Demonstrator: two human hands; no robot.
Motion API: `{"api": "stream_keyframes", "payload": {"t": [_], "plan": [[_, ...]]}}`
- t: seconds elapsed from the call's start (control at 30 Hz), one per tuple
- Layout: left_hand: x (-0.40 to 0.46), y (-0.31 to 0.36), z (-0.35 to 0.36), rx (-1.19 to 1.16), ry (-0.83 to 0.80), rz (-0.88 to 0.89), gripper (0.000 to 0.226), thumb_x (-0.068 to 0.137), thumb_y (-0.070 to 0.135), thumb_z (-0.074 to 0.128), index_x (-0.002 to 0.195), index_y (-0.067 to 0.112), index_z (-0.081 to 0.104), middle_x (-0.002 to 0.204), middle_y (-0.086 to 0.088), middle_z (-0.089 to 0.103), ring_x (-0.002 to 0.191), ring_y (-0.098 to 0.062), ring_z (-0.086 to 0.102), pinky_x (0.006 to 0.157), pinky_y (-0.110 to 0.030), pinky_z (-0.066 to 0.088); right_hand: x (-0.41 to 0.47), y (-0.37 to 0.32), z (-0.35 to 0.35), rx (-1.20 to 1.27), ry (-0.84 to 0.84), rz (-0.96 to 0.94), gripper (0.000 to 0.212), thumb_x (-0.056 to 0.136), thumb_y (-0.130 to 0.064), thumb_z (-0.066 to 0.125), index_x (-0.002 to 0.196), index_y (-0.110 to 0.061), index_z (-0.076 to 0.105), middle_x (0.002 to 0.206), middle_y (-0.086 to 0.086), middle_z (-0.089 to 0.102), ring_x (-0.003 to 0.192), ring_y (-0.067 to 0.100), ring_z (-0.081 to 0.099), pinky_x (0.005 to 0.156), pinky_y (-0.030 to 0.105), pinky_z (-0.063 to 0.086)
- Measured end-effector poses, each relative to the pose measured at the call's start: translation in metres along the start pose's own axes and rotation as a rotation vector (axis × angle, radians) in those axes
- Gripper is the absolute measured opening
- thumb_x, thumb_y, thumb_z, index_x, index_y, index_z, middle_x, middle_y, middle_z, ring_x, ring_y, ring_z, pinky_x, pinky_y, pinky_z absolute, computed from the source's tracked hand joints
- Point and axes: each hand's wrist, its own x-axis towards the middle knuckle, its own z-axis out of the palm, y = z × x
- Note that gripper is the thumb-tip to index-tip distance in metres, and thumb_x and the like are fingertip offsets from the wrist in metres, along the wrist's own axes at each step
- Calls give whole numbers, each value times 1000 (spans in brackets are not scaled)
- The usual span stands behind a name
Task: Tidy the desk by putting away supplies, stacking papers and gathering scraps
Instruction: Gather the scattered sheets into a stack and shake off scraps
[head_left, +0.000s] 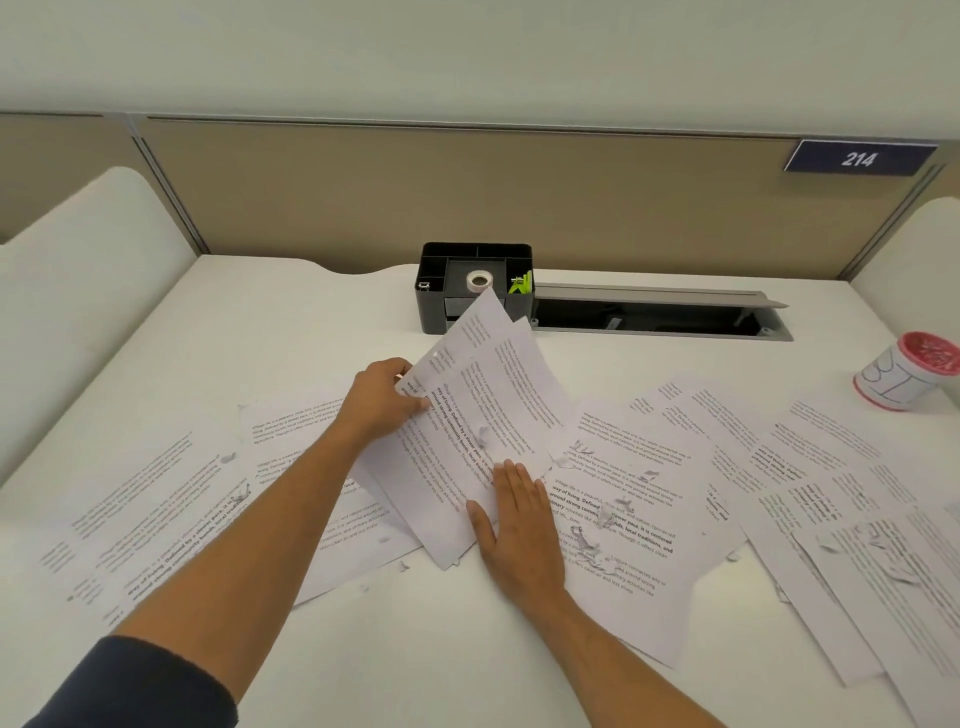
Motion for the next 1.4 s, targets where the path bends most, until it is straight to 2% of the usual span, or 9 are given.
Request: {"api": "stream_keyframes", "payload": {"t": [0.4, 0.53, 0.63, 0.73, 0.83, 0.97, 1.03, 1.13, 1.4], "plan": [[-45, 5, -46, -141, 253, 134, 14, 90, 23, 68, 103, 23, 63, 90, 10, 66, 74, -4, 64, 59, -17, 46, -2, -4, -5, -4, -45, -6, 82, 92, -62, 2, 151, -13, 30, 158, 1, 30, 148, 13, 18, 120, 28, -6], [-57, 1, -53, -214, 308, 164, 16, 89, 22, 69, 105, 23, 64, 93, 11, 67, 80, -3, 64, 65, -19, 49, 0, -3, -5, 20, -68, 30, 63, 100, -51, 20, 148, -14, 38, 155, 0, 36, 147, 13, 21, 122, 29, -1], [-64, -3, -54, -272, 344, 183, 17, 89, 23, 69, 106, 23, 65, 94, 13, 67, 83, -6, 66, 68, -21, 52, 4, -5, -11, 73, -76, 35, 47, 103, -39, 32, 139, -14, 50, 144, 1, 50, 140, 20, 37, 120, 34, 19], [-71, -10, -50, -403, 356, 164, 18, 88, 22, 71, 104, 23, 65, 96, 10, 70, 84, -11, 69, 72, -27, 56, 11, -15, -31, 274, -15, 178, 39, 102, -40, 39, 127, -17, 59, 124, -2, 63, 119, 19, 56, 99, 33, 42], [-80, -19, -43, -572, 345, 127, 20, 85, 18, 74, 104, 19, 67, 96, 6, 73, 83, -15, 71, 73, -30, 58, 20, -26, -57, 520, 47, 249, 44, 100, -45, 44, 131, -17, 55, 126, -4, 61, 118, 13, 55, 97, 29, 43], [-90, -32, -30, -770, 283, 65, 27, 84, 14, 74, 110, 12, 66, 101, 0, 75, 88, -18, 73, 78, -36, 60, 33, -34, -90, 1183, -60, 321, 38, 95, -43, 54, 129, -25, 49, 121, -14, 61, 109, 4, 60, 88, 18, 45], [-95, -38, -23, -825, 248, 40, 30, 84, 13, 74, 112, 11, 65, 104, -3, 75, 92, -21, 73, 81, -42, 59, 41, -28, -94, 1399, -109, 323, 40, 91, -37, 60, 128, -21, 53, 123, -5, 67, 112, 12, 65, 92, 32, 53], [-102, -45, -13, -858, 198, 17, 33, 83, 12, 75, 114, 11, 64, 106, -5, 74, 94, -25, 72, 84, -47, 58, 45, -20, -94, 1454, -158, 297, 45, 90, -19, 64, 133, -11, 52, 127, 7, 66, 115, 26, 64, 96, 45, 52], [-111, -63, -3, -748, -7, -15, 42, 89, 1, 61, 124, 23, 52, 118, 0, 69, 105, -22, 68, 90, -49, 56, 44, -14, -89, 1295, -216, 283, 37, 86, -2, 68, 121, -6, 61, 112, 10, 72, 102, 30, 69, 85, 44, 57]]}}
